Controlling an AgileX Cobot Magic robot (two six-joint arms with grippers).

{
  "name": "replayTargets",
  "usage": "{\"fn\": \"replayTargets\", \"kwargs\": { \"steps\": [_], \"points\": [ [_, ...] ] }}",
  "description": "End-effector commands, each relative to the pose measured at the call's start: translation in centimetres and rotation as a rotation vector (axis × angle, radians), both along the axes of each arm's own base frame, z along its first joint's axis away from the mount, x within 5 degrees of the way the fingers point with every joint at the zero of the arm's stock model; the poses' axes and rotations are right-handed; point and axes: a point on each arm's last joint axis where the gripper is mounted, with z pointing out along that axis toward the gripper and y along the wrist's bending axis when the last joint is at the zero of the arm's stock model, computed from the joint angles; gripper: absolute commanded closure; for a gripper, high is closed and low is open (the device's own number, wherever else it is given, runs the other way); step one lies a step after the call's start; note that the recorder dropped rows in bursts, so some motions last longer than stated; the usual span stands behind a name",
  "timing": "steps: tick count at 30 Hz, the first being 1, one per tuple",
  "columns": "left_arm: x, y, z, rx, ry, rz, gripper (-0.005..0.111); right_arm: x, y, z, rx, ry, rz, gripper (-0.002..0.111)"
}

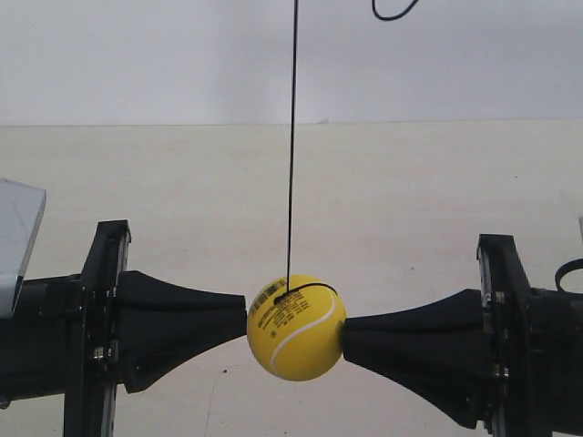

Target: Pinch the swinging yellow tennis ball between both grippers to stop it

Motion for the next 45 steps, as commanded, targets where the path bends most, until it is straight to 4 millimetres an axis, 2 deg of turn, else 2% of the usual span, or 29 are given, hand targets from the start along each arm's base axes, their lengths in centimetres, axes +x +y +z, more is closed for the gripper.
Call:
{"fn": "replayTargets", "kwargs": {
  "steps": [1, 4, 11, 24, 32, 38, 45],
  "points": [
    [-0.3, -0.1, 0.1, -0.008, -0.006, -0.018, 0.102, 0.0, 0.1, 0.1, 0.005, -0.003, 0.006, 0.108],
    [-0.2, -0.1, 0.1, -0.014, -0.003, -0.008, 0.102, 0.1, 0.0, 0.1, -0.001, 0.0, -0.004, 0.108],
    [0.4, 0.2, 0.3, -0.059, 0.027, 0.083, 0.102, 1.4, -0.4, -0.3, -0.03, 0.046, -0.156, 0.108],
    [2.9, 2.3, -1.1, -0.032, 0.202, 0.498, 0.102, 3.6, -1.9, -1.2, -0.072, 0.19, -0.476, 0.108],
    [4.3, 4.8, -2.3, 0.036, 0.354, 0.852, 0.102, 4.8, -3.6, -2.2, -0.131, 0.286, -0.723, 0.108],
    [3.5, 5.7, -0.9, 0.053, 0.361, 0.908, 0.102, 5.1, -4.1, -2.4, -0.143, 0.303, -0.79, 0.108],
    [1.1, 7.2, 2.7, -0.026, 0.295, 0.956, 0.102, 4.4, -4.5, -1.1, -0.105, 0.25, -0.8, 0.108]
  ]
}}
